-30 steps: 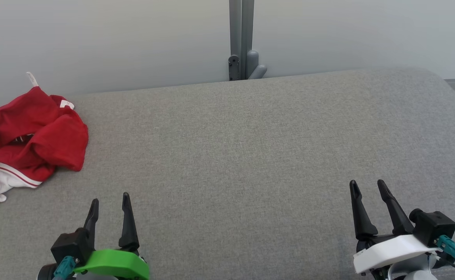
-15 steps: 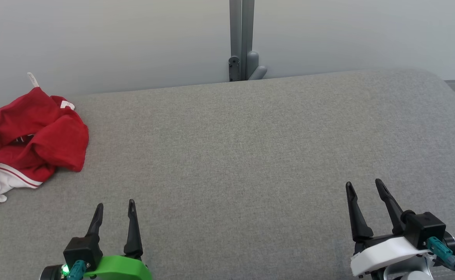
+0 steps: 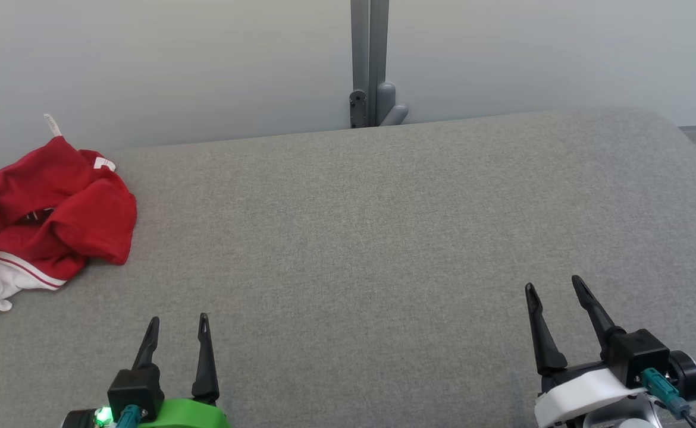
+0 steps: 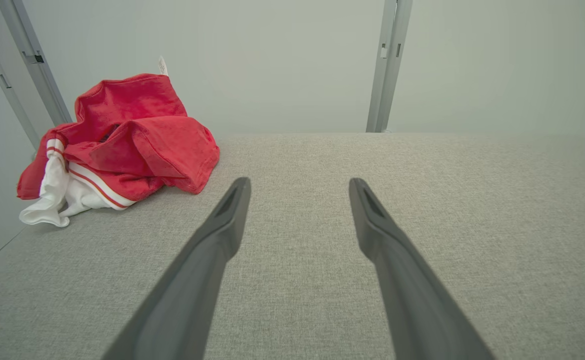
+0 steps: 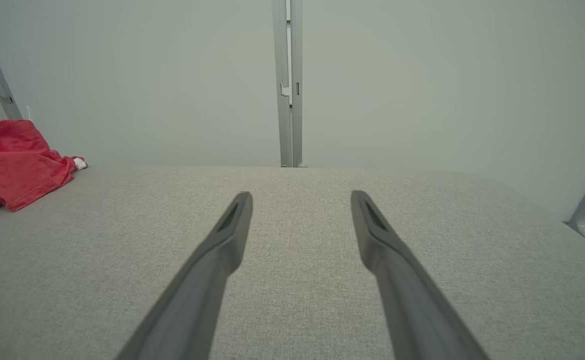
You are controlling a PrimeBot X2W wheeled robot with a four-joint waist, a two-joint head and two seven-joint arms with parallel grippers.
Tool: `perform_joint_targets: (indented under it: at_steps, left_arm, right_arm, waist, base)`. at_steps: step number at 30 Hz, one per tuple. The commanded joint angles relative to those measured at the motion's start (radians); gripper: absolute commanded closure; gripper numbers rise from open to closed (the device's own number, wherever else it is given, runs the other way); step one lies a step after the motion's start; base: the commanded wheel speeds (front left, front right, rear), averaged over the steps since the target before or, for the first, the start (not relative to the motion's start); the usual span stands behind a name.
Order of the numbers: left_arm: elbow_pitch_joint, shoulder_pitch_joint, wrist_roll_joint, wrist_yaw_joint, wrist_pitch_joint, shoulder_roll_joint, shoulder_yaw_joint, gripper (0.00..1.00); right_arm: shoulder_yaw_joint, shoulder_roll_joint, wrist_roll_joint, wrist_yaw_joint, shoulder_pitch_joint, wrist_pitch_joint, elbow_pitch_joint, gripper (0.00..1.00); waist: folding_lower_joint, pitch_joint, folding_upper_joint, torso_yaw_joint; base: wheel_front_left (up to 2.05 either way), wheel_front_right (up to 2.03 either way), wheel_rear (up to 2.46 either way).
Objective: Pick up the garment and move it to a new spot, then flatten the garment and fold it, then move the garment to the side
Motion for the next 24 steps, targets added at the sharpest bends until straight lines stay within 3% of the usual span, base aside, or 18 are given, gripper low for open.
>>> perform_joint_targets:
  at_steps: [1,24]
  left_arm:
    - [0.004,0.01,0.021,0.001,-0.009,0.007,0.0,0.0]
    - [0.014,0.023,0.015,-0.003,-0.013,0.007,-0.006,0.0]
  right_arm:
    - [-0.006,0.002,-0.027,0.0,0.012,-0.007,-0.005,0.0]
    - [-0.009,0.004,-0.036,0.0,0.027,-0.009,-0.008,0.0]
  waist:
    - [0.0,-0.003,0.0116,0.0]
    - [0.0,-0.012,0.0119,0.001]
  base:
    - [0.0,0.0,0.0]
    - [0.0,0.0,0.0]
